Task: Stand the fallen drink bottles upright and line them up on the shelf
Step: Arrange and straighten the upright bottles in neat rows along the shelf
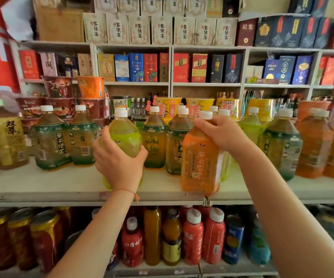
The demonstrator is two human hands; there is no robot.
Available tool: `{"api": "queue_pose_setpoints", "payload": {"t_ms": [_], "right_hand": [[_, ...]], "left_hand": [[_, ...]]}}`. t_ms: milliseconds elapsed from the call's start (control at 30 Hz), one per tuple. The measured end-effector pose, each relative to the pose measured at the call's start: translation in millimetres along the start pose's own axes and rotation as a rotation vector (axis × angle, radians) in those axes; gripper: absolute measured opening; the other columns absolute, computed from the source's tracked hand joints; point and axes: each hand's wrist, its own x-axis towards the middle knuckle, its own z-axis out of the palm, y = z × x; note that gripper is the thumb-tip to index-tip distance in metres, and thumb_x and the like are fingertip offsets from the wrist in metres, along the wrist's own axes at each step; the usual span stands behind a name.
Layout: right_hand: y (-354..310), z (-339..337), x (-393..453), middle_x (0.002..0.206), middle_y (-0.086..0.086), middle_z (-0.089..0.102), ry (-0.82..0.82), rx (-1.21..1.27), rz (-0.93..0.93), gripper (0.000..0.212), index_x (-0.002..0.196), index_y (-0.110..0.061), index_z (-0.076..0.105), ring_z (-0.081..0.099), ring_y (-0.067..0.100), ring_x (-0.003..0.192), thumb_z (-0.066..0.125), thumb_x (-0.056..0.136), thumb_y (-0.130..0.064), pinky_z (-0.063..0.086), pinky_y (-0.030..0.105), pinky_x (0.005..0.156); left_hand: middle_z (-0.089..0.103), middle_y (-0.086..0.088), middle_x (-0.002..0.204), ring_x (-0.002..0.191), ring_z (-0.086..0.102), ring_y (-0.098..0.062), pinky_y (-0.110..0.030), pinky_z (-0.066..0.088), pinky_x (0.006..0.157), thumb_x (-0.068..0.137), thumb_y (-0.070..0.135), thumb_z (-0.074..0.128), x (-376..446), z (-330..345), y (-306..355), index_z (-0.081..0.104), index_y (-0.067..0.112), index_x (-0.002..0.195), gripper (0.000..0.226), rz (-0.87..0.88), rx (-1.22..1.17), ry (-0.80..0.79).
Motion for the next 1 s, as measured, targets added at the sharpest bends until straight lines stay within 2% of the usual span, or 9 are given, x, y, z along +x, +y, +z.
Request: {"api": "queue_pose_setpoints", "payload": {"t_ms": [67, 133, 200, 267, 367, 567, 800, 900, 1000], "right_hand": [[-2, 2, 1, 0.074, 0.005, 0.071, 0.037, -0.011, 0.038, 0.045, 0.089, -0.009, 0.066, 0.069, 0.026, 0.069, 0.059, 0.095, -0.053, 0.054, 0.032, 0.063], [-9, 14, -3, 0.075, -0.002, 0.063, 0.181, -0.040, 0.024, 0.029, 0.101, -0.012, 0.056, 0.063, 0.021, 0.068, 0.060, 0.096, -0.040, 0.053, 0.031, 0.060], [-20, 36, -13, 0.088, -0.003, 0.061, 0.366, -0.221, -0.060, 0.041, 0.121, -0.015, 0.043, 0.062, 0.018, 0.076, 0.063, 0.091, -0.035, 0.056, 0.040, 0.072], [-25, 58, -21, 0.111, 0.007, 0.059, 0.437, -0.519, -0.128, 0.065, 0.136, -0.017, 0.034, 0.060, 0.027, 0.097, 0.066, 0.085, -0.042, 0.049, 0.045, 0.087], [-23, 59, -21, 0.127, 0.016, 0.050, 0.408, -0.683, -0.098, 0.077, 0.145, -0.019, 0.028, 0.053, 0.034, 0.114, 0.064, 0.084, -0.048, 0.043, 0.047, 0.092], [-2, 27, -15, 0.125, 0.014, 0.047, 0.265, -0.480, -0.142, 0.065, 0.139, -0.023, 0.036, 0.052, 0.036, 0.113, 0.066, 0.084, -0.039, 0.036, 0.052, 0.102], [16, 14, -9, 0.137, 0.027, 0.043, 0.343, -0.623, -0.092, 0.068, 0.141, -0.018, 0.037, 0.047, 0.043, 0.122, 0.066, 0.085, -0.044, 0.033, 0.052, 0.109], [17, 19, -14, 0.152, 0.032, 0.028, 0.400, -0.686, -0.117, 0.072, 0.146, -0.013, 0.033, 0.026, 0.048, 0.143, 0.064, 0.088, -0.041, 0.018, 0.056, 0.120], [9, 39, -22, 0.161, 0.028, 0.015, 0.458, -0.643, -0.287, 0.068, 0.147, -0.006, 0.032, 0.006, 0.044, 0.152, 0.061, 0.092, -0.034, 0.004, 0.051, 0.122]], "left_hand": [[0.041, -0.018, 0.146, 0.133, 0.041, -0.036, -0.055, 0.042, 0.100, 0.071, 0.046, 0.082, -1, 2, 1, 0.032, 0.015, 0.151, 0.100, -0.003, 0.005, 0.009], [0.040, -0.017, 0.148, 0.135, 0.039, -0.036, -0.054, 0.040, 0.101, 0.072, 0.046, 0.082, -2, 3, 1, 0.032, 0.015, 0.151, 0.099, -0.003, 0.000, 0.013], [0.039, -0.018, 0.149, 0.136, 0.038, -0.036, -0.054, 0.039, 0.102, 0.072, 0.045, 0.082, -2, 4, 1, 0.031, 0.015, 0.152, 0.099, -0.004, 0.000, 0.013], [0.039, -0.018, 0.149, 0.136, 0.038, -0.036, -0.054, 0.038, 0.103, 0.072, 0.045, 0.082, -1, 5, 1, 0.031, 0.015, 0.152, 0.099, -0.006, 0.004, 0.012], [0.039, -0.017, 0.149, 0.137, 0.038, -0.035, -0.055, 0.038, 0.104, 0.072, 0.045, 0.082, -1, 5, 1, 0.030, 0.015, 0.152, 0.100, -0.005, 0.005, 0.006], [0.039, -0.016, 0.149, 0.136, 0.038, -0.035, -0.053, 0.037, 0.105, 0.071, 0.045, 0.083, 0, 4, -1, 0.031, 0.017, 0.152, 0.100, 0.003, 0.001, 0.005], [0.040, -0.016, 0.149, 0.136, 0.038, -0.034, -0.053, 0.038, 0.105, 0.070, 0.046, 0.083, 0, 3, -1, 0.032, 0.017, 0.152, 0.100, 0.009, -0.007, 0.004], [0.040, -0.015, 0.148, 0.135, 0.039, -0.034, -0.052, 0.039, 0.104, 0.070, 0.046, 0.083, 0, 2, -2, 0.032, 0.018, 0.151, 0.099, 0.017, -0.011, 0.005], [0.042, -0.015, 0.146, 0.133, 0.041, -0.034, -0.052, 0.040, 0.103, 0.070, 0.049, 0.082, 2, 3, -2, 0.034, 0.018, 0.149, 0.097, 0.023, -0.015, -0.001]]}}
